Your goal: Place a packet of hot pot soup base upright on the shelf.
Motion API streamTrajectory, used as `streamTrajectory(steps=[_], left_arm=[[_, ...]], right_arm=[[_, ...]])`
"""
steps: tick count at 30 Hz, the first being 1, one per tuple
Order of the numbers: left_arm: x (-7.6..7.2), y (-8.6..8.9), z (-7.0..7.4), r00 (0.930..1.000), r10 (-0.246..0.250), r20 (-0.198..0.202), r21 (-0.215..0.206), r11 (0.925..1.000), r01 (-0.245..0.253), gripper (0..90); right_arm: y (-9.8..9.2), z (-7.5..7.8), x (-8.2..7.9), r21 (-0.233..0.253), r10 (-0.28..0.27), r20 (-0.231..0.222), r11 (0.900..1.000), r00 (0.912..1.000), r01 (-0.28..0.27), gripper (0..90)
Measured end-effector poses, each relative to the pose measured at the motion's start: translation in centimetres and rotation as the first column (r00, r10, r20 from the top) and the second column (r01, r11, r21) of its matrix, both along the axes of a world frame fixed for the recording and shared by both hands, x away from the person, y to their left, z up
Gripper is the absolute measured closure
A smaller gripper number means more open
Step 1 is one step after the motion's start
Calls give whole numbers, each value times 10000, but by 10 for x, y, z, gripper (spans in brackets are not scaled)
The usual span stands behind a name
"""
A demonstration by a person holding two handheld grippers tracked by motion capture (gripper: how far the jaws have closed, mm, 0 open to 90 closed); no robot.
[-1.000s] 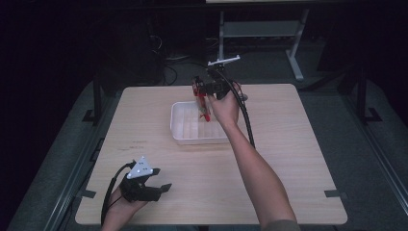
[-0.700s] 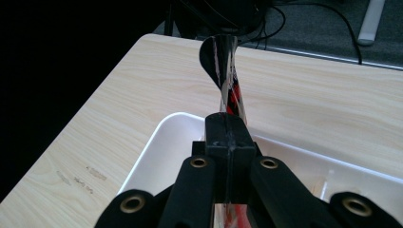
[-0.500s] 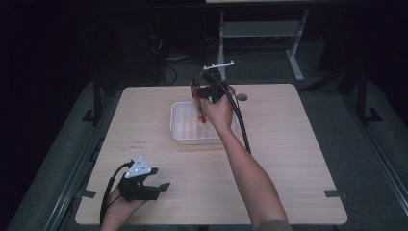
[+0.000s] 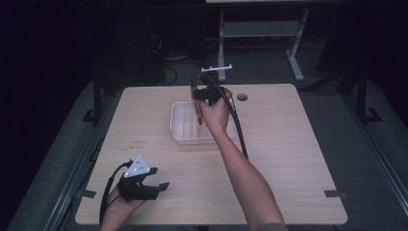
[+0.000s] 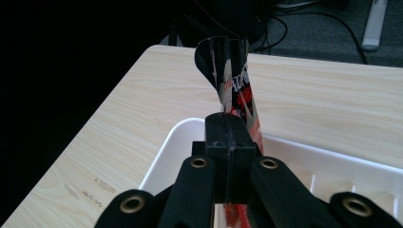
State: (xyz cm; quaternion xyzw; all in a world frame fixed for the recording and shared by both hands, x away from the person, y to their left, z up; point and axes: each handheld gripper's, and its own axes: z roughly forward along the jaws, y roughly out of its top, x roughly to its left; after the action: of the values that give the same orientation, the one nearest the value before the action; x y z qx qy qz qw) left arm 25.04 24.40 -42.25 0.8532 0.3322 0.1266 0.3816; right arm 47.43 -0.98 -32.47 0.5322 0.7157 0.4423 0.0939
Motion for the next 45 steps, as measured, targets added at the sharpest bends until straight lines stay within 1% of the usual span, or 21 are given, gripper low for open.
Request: streamTrajectory(steps=[4, 5, 8, 10, 14, 15, 16, 17, 21, 26, 28, 29, 31, 33, 34, 35, 40, 45], left_arm=[[0, 0, 1, 10000, 1, 15, 0, 10000, -1, 303], [0, 0, 1, 10000, 21, 11, -67, 10000, -21, 302], [-1, -1, 1, 10000, -2, 44, -62, 10000, 3, 302], [-1, -1, 1, 10000, -18, 59, -44, 10000, 18, 302], [-1, -1, 1, 10000, 3, 44, -71, 10000, -2, 302], [-1, 0, 1, 10000, 2, 60, -65, 10000, -2, 302], [-1, 0, 1, 10000, 2, 60, -65, 10000, -2, 302], [-1, 0, 1, 10000, 2, 58, -66, 10000, -2, 302], [-1, 0, 1, 10000, 9, 49, -73, 10000, -9, 302], [-1, 0, 2, 10000, -8, 70, -138, 9999, 9, 302], [-1, -1, 2, 10000, -19, 39, -124, 9999, 20, 301], [-1, -1, 2, 10000, -19, 44, -111, 9999, 19, 302], [-1, 0, 2, 10000, -13, 59, -122, 9999, 14, 301], [-1, 0, 2, 10000, -17, 61, -126, 9999, 18, 301], [-1, 0, 2, 10000, -17, 61, -126, 9999, 18, 301], [-1, 0, 2, 10000, -10, 62, -137, 9999, 10, 301], [-1, 1, 2, 10000, 14, 55, -157, 9999, -13, 301], [-1, 1, 2, 10000, 22, 51, -142, 9999, -21, 301]], right_arm=[[1, 1, 0, 89, 25, -13, 10000, 10000, -25, 899], [2, 0, 0, 86, 64, -74, 9999, 10000, -64, 899], [3, -1, 0, 46, 93, -74, 9999, 9999, -93, 899], [4, -1, 0, 75, 99, -59, 9999, 9999, -98, 899], [6, -2, -1, -16, 105, 21, 9999, 9999, -105, 898], [7, -3, -2, -212, 42, 109, 9998, 9999, -40, 898], [7, -3, -2, -212, 42, 109, 9998, 9999, -40, 898], [7, -3, -2, -282, -2, 202, 9996, 9998, 8, 898], [5, -3, -2, -198, -186, 355, 9996, 9992, 193, 898], [5, -5, 0, -168, -268, 317, 9995, 9991, 274, 898], [6, -5, 0, -257, -292, 359, 9992, 9989, 301, 898], [7, -5, -1, -305, -310, 477, 9990, 9984, 325, 898], [7, -5, -2, -289, -328, 515, 9990, 9981, 343, 899], [8, -3, -4, -221, -456, 808, 9986, 9957, 475, 899], [8, -3, -4, -221, -456, 808, 9986, 9957, 475, 899], [10, -3, -5, -288, -486, 1014, 9982, 9937, 518, 899], [11, -4, -5, -350, -577, 1189, 9974, 9912, 622, 899], [14, -9, -8, -461, -524, 1429, 9972, 9884, 595, 898]])
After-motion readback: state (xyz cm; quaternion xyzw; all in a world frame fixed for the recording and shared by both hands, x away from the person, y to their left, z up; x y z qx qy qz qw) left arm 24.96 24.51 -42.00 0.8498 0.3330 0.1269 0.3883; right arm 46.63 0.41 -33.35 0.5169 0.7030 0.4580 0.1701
